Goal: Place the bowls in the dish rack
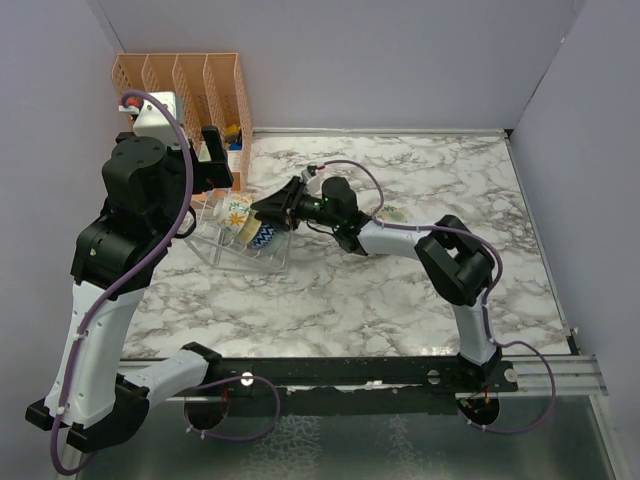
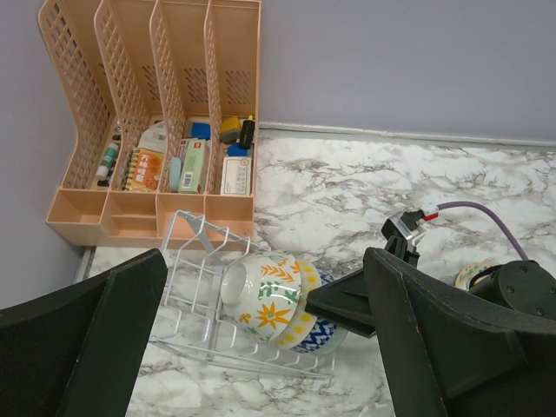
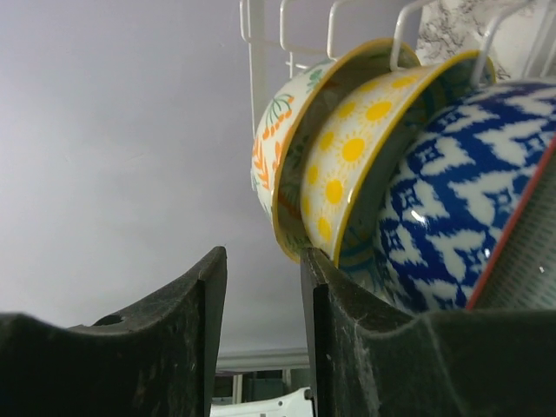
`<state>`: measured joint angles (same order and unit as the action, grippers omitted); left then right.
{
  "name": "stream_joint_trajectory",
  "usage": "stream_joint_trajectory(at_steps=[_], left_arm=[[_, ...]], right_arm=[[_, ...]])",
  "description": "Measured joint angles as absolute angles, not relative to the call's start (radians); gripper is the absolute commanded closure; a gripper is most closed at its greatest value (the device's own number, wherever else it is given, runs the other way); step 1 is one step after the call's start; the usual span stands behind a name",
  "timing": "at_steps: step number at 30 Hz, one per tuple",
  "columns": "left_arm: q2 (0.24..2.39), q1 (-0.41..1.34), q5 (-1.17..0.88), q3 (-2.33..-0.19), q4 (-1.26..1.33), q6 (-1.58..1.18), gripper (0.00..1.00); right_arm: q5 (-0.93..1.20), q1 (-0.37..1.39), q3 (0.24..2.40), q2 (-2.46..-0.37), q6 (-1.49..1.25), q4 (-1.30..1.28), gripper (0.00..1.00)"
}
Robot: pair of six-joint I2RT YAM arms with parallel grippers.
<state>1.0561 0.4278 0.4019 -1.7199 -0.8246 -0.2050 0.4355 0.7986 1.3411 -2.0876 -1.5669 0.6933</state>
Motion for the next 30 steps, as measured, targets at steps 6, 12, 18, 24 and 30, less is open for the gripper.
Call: stream_joint_trajectory(at_steps=[6, 12, 18, 24, 30], left_arm=[[1.056, 0.428, 0.402, -1.720, -0.825, -0.203, 0.01], [1.056, 0.428, 0.404, -1.720, -0.825, -0.202, 0.01], [1.056, 0.428, 0.405, -1.720, -0.825, -0.202, 0.01], [1.056, 0.428, 0.405, -1.719, -0.825, -0.203, 0.01], [1.056, 0.428, 0.405, -1.717, -0.825, -0.204, 0.01]], right_arm=[[0.434, 0.799, 1.290, -1.971, -1.475, 0.535, 0.60], [0.393, 0.785, 1.289, -1.775, -1.292, 0.193, 0.58], [0.270, 0.722, 1.514, -1.720, -1.025, -0.308, 0.57], [0.026, 0.680, 1.658, -1.722, -0.776, -0.705, 0.48], [-0.138, 0.679, 1.680, -1.820, -0.610, -0.926, 0.48]])
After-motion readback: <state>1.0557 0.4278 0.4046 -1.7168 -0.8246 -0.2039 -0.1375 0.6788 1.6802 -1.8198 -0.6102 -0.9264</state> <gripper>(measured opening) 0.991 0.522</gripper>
